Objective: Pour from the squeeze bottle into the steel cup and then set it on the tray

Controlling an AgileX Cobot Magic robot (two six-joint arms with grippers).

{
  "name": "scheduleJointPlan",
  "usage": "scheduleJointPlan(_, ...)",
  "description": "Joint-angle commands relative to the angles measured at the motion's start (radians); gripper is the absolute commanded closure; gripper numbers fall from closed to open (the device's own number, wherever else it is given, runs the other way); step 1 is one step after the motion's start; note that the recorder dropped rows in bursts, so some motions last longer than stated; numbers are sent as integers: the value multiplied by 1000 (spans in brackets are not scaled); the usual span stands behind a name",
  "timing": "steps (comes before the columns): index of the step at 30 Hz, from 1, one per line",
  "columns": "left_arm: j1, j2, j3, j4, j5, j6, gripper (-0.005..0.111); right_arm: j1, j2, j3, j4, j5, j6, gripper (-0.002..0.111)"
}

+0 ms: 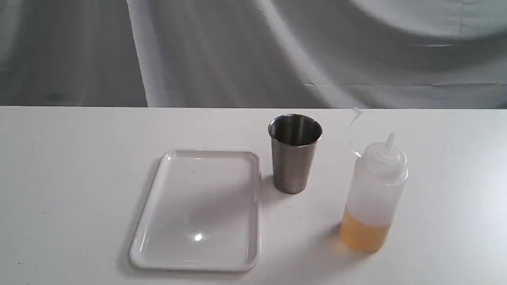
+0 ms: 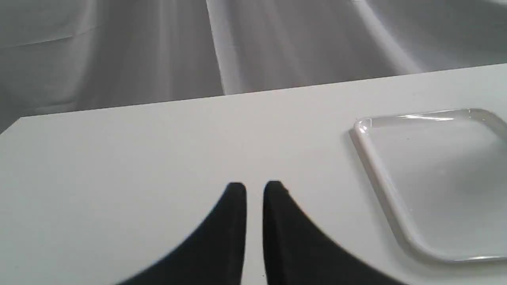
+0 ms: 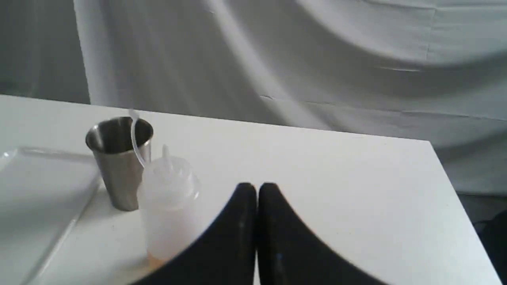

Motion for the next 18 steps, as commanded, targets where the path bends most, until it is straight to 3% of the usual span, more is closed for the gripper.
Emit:
scheduleJointPlan(1,-1,-5,4,2,-7,-2,98,10,63,-60,-13,-32,59,108)
scheduleJointPlan(8,-1,-5,4,2,-7,-2,98,39,142,-108,-45,-106,86,108)
scheduleJointPlan(18,-1,-5,4,2,-7,-2,98,254,263,-102,-182,-164,98,108)
